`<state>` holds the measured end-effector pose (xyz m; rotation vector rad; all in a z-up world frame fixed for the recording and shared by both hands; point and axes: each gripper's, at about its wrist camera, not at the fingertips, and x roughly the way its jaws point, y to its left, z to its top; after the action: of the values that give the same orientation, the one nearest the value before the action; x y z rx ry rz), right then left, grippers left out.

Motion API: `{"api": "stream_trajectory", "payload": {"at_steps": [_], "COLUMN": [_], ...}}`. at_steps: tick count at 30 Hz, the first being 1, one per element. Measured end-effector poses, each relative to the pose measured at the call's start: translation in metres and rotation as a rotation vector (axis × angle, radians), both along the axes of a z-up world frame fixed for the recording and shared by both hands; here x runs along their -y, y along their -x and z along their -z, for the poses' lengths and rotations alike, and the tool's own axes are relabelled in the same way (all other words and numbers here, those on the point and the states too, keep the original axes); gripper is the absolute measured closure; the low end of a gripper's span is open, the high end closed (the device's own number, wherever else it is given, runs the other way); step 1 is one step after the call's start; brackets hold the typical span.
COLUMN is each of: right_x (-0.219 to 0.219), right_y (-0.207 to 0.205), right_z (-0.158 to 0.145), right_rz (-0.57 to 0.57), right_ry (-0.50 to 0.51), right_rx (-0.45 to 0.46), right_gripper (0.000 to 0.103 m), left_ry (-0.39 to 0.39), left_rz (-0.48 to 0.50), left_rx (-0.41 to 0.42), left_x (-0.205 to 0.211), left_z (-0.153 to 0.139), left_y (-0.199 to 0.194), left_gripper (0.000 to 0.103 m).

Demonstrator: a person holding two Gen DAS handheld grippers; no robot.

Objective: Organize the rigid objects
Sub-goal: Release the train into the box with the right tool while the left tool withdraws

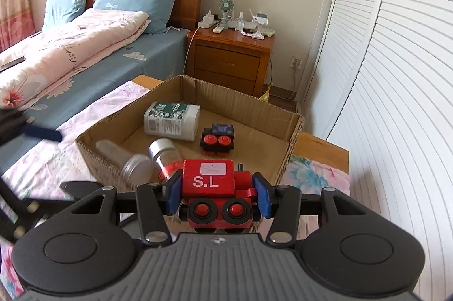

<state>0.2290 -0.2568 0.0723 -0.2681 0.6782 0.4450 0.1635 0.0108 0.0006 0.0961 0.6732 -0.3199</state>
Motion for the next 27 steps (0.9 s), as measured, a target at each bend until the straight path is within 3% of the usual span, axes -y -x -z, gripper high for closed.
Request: {"api": "stream_trajectory", "payload": {"at_steps": [8, 14, 16, 18, 27], "right_x": [-0.024, -0.033, -0.034, -0.034, -0.022], "right_y": [-0.053, -0.092, -0.102, -0.107, -0.072], "right_z": [-0.002, 0.003, 0.007, 0.010, 0.005], "right_rz": [0.025, 0.076, 0.099, 0.147, 0.183], "right_ry": [0.050, 0.071, 0.088, 0.101, 0.031], "right_rx": [-0.030, -0.050, -0.061, -0.059, -0.058], "right_gripper": [0.047, 0.047, 0.041, 0.015, 0.002], "left_ry": [-0.061, -0.038, -0.030, -0.022, -0.018], "left_rz": [-0.075, -0.098, -0.107, -0.114, -0.125], "left_rx": [0.010, 0.012, 0.008, 0.004, -0.019], "left_x": [-0.023, -0.036, -0.039, -0.041, -0.043], "left_z": [0.014, 0.015, 0.016, 0.017, 0.017], "left_y": [0.013, 0.014, 0.013, 0.013, 0.022], "left_gripper": [0.002, 0.002, 0.002, 0.002, 0.002]}}
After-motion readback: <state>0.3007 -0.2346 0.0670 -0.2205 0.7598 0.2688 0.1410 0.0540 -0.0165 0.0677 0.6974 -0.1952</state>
